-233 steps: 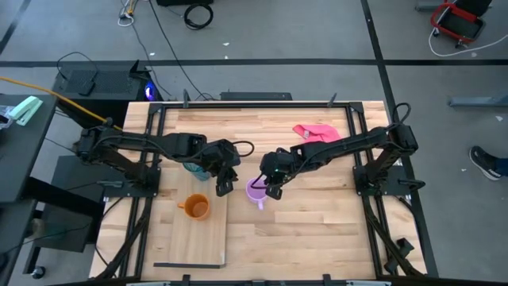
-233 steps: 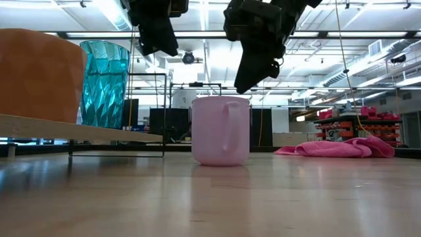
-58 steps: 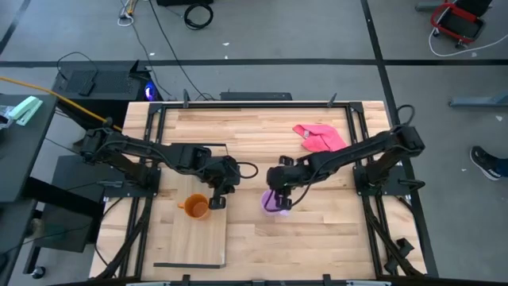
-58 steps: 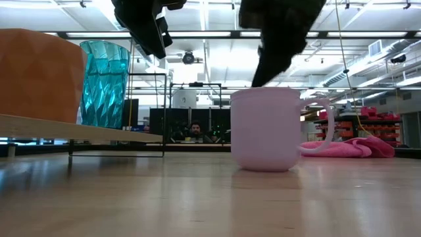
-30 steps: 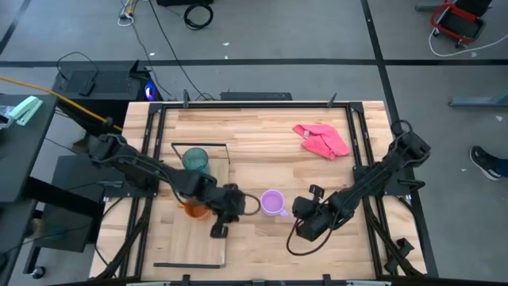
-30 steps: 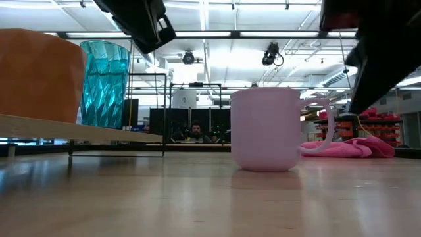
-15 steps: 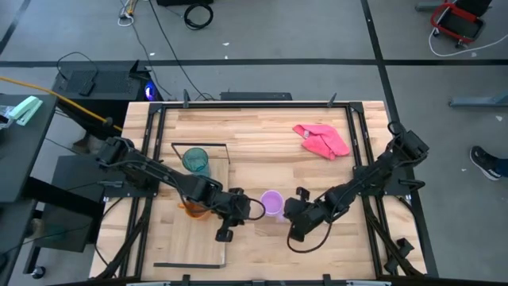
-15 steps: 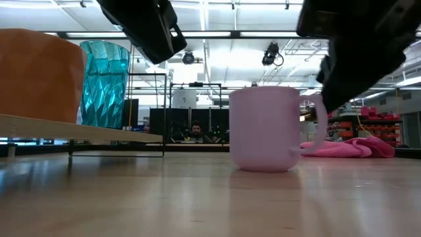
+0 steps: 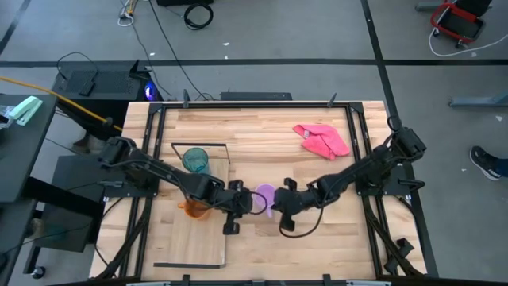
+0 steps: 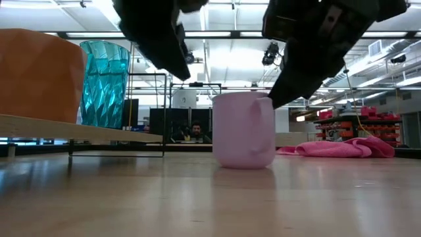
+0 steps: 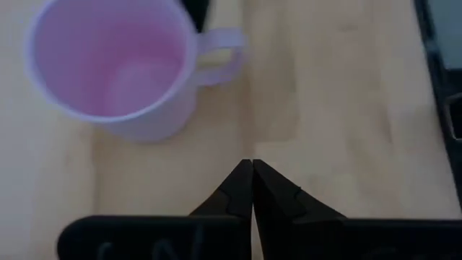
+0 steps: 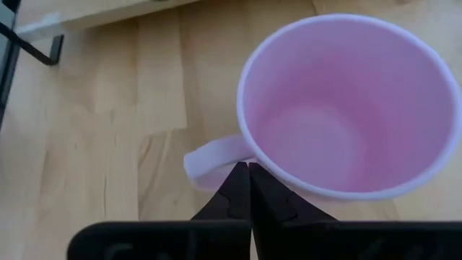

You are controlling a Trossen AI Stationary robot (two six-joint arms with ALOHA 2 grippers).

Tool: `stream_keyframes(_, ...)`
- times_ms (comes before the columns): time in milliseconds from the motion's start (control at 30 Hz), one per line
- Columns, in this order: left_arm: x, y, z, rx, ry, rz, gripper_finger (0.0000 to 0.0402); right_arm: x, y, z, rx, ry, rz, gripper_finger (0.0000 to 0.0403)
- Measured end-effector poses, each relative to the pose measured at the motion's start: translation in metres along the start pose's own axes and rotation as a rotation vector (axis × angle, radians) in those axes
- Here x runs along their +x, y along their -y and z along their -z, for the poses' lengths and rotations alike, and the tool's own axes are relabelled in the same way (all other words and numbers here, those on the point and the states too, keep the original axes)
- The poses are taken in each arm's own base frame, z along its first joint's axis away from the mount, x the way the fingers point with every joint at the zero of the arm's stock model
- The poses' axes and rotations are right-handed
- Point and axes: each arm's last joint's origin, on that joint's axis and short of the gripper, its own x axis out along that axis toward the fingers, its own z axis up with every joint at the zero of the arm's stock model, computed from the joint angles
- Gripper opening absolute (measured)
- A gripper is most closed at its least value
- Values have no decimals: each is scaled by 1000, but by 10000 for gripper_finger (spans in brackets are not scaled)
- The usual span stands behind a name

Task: Stack small to large cups/mugs on shelf
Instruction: Put the light purple mug on the shelf

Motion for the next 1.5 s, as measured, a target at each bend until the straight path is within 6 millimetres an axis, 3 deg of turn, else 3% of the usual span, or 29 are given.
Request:
stream_keyframes(333, 31, -26, 3, -91, -65, -67, 16, 1, 2, -3, -13, 4, -22, 0)
stream_keyframes(600, 44, -39, 3, -119, -63, -88, 18, 1, 3, -4, -9, 3, -34, 0)
stream_keyframes(967, 45, -54, -5, -127, -13, -99, 15, 1, 2, -8, -25, 34, -66, 0)
stream_keyframes(1500, 44, -66, -17, -89, 90, -97, 18, 6, 21, -19, -20, 46, -35, 0)
